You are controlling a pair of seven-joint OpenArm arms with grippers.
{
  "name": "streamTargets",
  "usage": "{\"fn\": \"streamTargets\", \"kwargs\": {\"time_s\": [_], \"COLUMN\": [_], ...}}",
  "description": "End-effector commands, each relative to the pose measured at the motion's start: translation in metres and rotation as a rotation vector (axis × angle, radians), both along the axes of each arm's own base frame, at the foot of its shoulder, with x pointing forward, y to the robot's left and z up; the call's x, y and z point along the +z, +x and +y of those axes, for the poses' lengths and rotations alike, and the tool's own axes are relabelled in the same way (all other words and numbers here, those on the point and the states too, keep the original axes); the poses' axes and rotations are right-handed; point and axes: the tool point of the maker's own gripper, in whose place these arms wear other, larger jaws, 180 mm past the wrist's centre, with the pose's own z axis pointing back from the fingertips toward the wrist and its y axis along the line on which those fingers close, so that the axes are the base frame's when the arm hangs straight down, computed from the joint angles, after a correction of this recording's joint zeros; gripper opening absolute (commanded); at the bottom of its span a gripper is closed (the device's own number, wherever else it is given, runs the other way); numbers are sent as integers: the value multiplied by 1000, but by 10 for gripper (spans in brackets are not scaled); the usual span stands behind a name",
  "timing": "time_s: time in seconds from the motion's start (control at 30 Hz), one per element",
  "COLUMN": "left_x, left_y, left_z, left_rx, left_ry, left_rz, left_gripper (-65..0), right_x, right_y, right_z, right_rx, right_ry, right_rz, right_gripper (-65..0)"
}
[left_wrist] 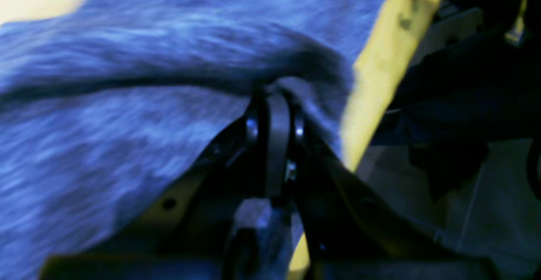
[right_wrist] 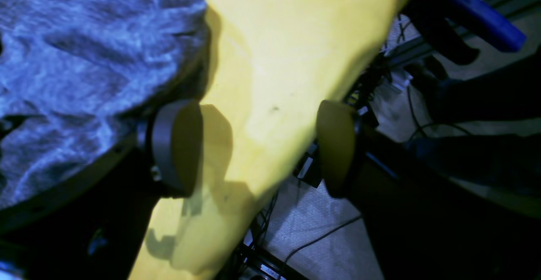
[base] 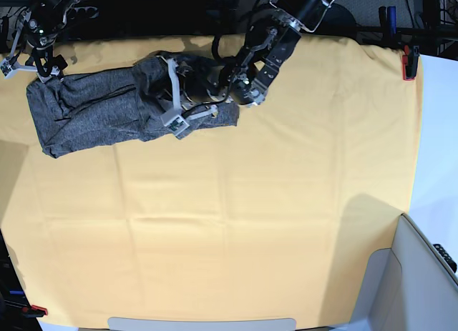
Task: Fold the T-shirt properly
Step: 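Smooth the folded bundle with the left gripper and withdraw it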
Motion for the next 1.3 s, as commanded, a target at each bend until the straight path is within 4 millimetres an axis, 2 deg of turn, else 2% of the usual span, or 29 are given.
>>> {"fn": "streamTargets", "kwargs": {"time_s": [0.0,0.23,0.43,0.53,0.7,0.8,0.93,1.03,1.17,1.27], "left_x": [23,42,55,61,76,83,94,89,85,73], "left_y": [9,-5,2,7,13,16,39,46,57,58], "left_z": [-18,-49,-47,-30,-3,14,46,76,116,140], "left_rx": [-13,-69,-68,-65,-64,-64,25,102,198,242], "left_ry": [-67,-122,-134,-119,-101,-81,-66,-36,7,52], "left_rz": [-45,-54,-97,-149,-248,-299,-352,-346,-352,-331], "left_gripper": [-649,-649,-649,-649,-649,-649,-648,-637,-576,-521], "right_x": [13,12,11,20,56,79,97,110,114,112], "right_y": [4,4,2,5,21,31,47,65,78,86], "right_z": [-7,-6,-7,-11,-17,-28,-35,-34,-37,-42], "right_rx": [4,3,4,14,122,185,298,438,593,684], "right_ry": [-44,-41,-44,-67,-163,-237,-305,-358,-337,-274], "right_rz": [-27,-26,-20,-32,-74,-84,-78,-63,-7,-9], "right_gripper": [-226,-226,-226,-223,-222,-222,-221,-204,-141,-134]}}
